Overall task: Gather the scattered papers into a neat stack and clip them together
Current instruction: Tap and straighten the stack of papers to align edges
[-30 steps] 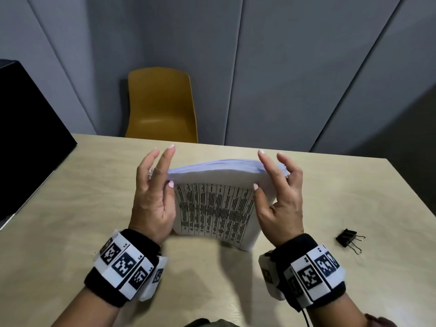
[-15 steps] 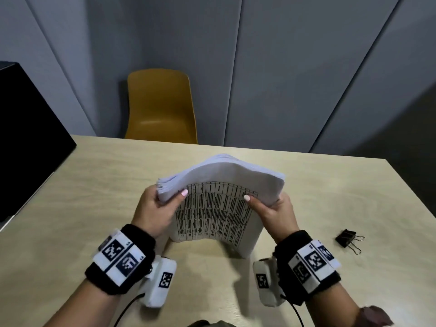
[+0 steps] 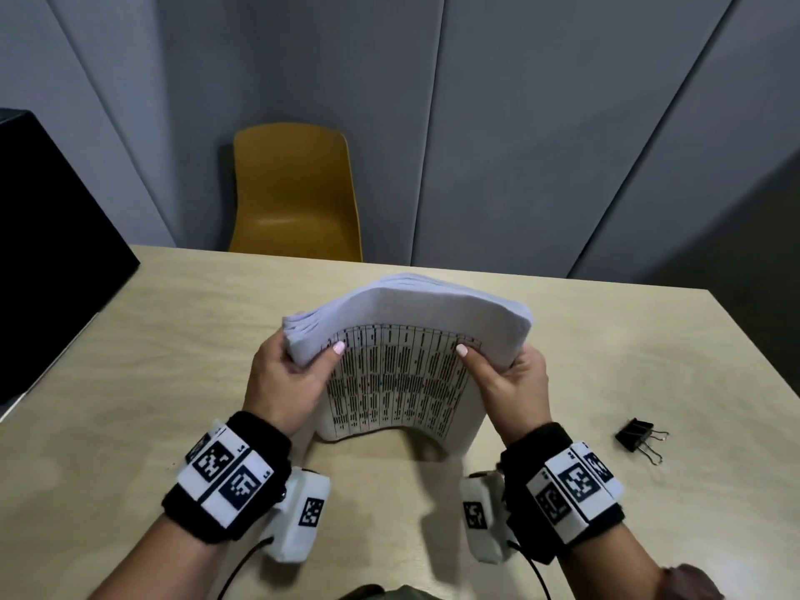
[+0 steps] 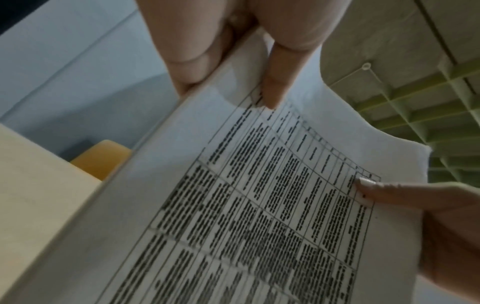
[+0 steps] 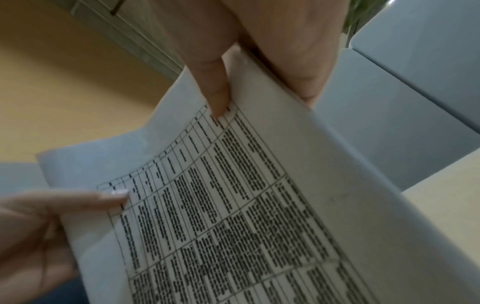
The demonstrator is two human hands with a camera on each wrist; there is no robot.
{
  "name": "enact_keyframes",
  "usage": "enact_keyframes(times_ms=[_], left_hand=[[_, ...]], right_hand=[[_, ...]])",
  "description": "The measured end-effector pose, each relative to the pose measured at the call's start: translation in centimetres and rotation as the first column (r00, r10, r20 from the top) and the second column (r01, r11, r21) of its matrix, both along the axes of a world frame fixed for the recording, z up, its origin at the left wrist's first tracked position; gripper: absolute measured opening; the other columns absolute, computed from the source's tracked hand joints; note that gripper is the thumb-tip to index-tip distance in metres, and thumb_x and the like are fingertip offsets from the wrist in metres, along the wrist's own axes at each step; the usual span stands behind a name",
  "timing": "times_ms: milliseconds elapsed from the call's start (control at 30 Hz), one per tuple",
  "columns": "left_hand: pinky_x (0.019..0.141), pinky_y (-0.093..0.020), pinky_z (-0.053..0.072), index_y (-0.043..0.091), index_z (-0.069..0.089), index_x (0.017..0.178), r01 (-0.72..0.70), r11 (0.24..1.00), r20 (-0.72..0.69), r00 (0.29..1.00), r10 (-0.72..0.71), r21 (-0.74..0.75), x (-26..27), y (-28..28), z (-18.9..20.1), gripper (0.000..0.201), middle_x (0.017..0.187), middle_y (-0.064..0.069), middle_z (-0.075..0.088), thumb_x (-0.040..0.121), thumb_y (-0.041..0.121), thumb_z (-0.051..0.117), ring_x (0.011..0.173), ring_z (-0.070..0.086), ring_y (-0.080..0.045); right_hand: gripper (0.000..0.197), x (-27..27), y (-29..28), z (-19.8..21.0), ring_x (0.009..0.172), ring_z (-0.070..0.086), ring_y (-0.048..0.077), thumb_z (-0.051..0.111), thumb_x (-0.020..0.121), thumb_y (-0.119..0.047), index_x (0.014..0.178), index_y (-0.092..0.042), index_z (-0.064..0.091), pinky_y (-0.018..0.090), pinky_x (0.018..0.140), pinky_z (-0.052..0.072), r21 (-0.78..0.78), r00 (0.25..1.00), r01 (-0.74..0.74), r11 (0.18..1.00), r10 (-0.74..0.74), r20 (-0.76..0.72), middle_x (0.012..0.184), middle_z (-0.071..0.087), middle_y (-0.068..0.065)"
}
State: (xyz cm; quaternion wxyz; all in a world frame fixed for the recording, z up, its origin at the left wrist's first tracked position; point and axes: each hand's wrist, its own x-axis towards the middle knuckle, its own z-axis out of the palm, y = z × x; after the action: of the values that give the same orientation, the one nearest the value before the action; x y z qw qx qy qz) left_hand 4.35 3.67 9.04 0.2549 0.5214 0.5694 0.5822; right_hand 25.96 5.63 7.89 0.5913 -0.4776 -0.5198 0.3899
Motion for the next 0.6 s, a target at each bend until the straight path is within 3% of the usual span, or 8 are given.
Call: enact_keyframes(times_ms=[100, 167, 233, 267, 367, 500, 600], left_hand=[[0.082, -0.012, 0.048, 0.035, 0.039, 0.124, -0.029, 0.983, -0.023, 0.999, 0.033, 0.182, 0.1, -0.4, 0.2, 0.06, 0.111, 0.008, 0.056, 0.074, 0.011, 0.06, 0.1, 0.058, 0.003], [0.09, -0.018, 0.046, 0.034, 0.038, 0.133, -0.037, 0.949, -0.232, 0.966, 0.115, 0.313, -0.1, -0.6, 0.5, 0.063, 0.124, -0.007, 0.052, 0.08, 0.003, 0.054, 0.111, 0.053, -0.011], [0.097, -0.011, 0.038, 0.018, 0.052, 0.128, -0.012, 0.93, -0.445, 0.876, 0.186, 0.366, -0.5, -0.4, 0.5, 0.051, 0.121, -0.016, 0.055, 0.082, -0.006, 0.051, 0.11, 0.05, -0.011], [0.098, -0.007, 0.035, 0.013, 0.058, 0.123, -0.014, 0.932, -0.479, 0.855, 0.199, 0.362, -0.6, -0.4, 0.7, 0.047, 0.116, -0.017, 0.057, 0.082, -0.01, 0.05, 0.107, 0.051, -0.011], [0.094, -0.006, 0.036, 0.007, 0.063, 0.117, -0.018, 0.935, -0.502, 0.84, 0.207, 0.354, -0.7, -0.2, 1.1, 0.043, 0.106, -0.016, 0.063, 0.082, -0.014, 0.051, 0.099, 0.056, -0.014], [0.09, -0.004, 0.038, 0.004, 0.063, 0.115, 0.028, 0.934, -0.488, 0.858, 0.161, 0.357, -0.8, -0.2, 1.6, 0.04, 0.103, -0.012, 0.064, 0.081, -0.013, 0.05, 0.094, 0.057, -0.012], [0.087, 0.001, 0.036, 0.007, 0.056, 0.126, 0.047, 0.948, -0.458, 0.882, 0.108, 0.314, -0.5, -0.5, 1.8, 0.046, 0.106, 0.008, 0.06, 0.081, -0.005, 0.053, 0.092, 0.054, 0.003]], right_hand=[[0.059, -0.3, -0.6, 0.1, 0.087, 0.058, -0.006, 0.066, 0.078, -0.006, 0.122, -0.038, 0.042, 0.014, 0.081, 0.048, 0.116, 0.981, 0.134, 0.984, -0.148, 0.125, 0.102, 0.058, -0.017], [0.078, -0.4, -0.8, 0.3, 0.102, 0.054, -0.001, 0.059, 0.078, -0.002, 0.139, -0.038, 0.028, 0.016, 0.096, 0.043, 0.282, 0.955, 0.156, 0.947, -0.218, 0.201, 0.114, 0.053, -0.009], [0.074, -0.5, -0.7, 0.6, 0.104, 0.047, -0.003, 0.054, 0.075, 0.009, 0.137, -0.025, 0.036, 0.008, 0.099, 0.033, 0.419, 0.9, 0.122, 0.9, -0.278, 0.335, 0.111, 0.048, -0.001], [0.069, -0.4, -0.7, 0.9, 0.101, 0.047, -0.001, 0.053, 0.074, 0.013, 0.132, -0.022, 0.043, 0.005, 0.097, 0.031, 0.444, 0.877, 0.109, 0.889, -0.296, 0.377, 0.109, 0.048, 0.003], [0.053, -0.1, -0.5, 1.6, 0.097, 0.05, -0.001, 0.051, 0.076, 0.015, 0.121, -0.014, 0.058, 0.006, 0.093, 0.035, 0.464, 0.883, 0.081, 0.882, -0.28, 0.377, 0.104, 0.055, 0.012], [0.045, 0.1, -0.7, 1.7, 0.096, 0.051, -0.005, 0.051, 0.079, 0.01, 0.119, -0.011, 0.059, 0.007, 0.09, 0.036, 0.453, 0.891, 0.047, 0.89, -0.242, 0.384, 0.101, 0.06, 0.012], [0.049, 0.4, -0.7, 1.9, 0.097, 0.053, -0.008, 0.049, 0.078, 0.012, 0.118, -0.016, 0.059, 0.006, 0.088, 0.037, 0.432, 0.906, 0.038, 0.901, -0.214, 0.366, 0.101, 0.061, 0.008]])
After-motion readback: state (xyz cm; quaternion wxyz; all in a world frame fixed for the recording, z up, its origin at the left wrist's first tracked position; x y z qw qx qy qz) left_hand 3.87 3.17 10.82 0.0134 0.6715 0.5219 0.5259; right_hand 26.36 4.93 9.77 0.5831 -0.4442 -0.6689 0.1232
